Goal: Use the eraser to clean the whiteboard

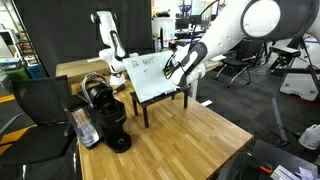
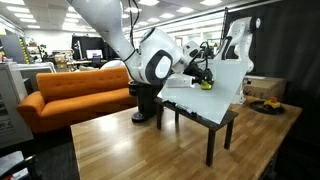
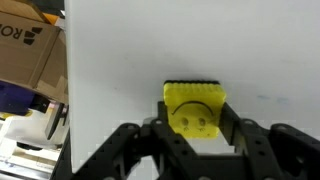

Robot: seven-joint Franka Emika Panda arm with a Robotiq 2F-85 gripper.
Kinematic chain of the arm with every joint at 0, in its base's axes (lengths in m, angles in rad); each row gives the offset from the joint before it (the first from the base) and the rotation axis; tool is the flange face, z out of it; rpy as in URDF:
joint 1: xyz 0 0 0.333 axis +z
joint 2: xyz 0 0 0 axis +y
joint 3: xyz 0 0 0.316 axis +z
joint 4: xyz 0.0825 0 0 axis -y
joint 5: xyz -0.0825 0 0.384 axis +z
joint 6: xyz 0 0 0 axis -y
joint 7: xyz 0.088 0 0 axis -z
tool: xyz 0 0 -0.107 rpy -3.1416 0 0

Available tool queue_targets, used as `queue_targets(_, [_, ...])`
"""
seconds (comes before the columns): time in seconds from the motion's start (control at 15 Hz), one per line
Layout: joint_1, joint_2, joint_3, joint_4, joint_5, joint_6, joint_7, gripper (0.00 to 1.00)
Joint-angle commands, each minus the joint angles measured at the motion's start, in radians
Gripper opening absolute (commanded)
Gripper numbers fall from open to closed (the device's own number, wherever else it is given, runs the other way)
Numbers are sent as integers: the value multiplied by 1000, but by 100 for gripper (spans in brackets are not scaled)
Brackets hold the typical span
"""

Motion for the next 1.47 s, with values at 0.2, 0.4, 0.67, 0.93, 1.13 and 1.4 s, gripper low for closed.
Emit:
queue_targets(0.2, [33,-14,-16,-45,6,2,33,27])
queue_targets(0.4, [39,-25,-6,-48,-2,2,35,27])
queue_targets(0.67, [62,-37,3,-44,-11,1,31,27])
queue_targets(0.93, [81,-41,11,-40,-20,0,28,27])
queue_targets(1.13, [83,-39,16,-35,-27,0,27,27])
queue_targets(1.4, [81,-37,20,-24,-35,0,26,27])
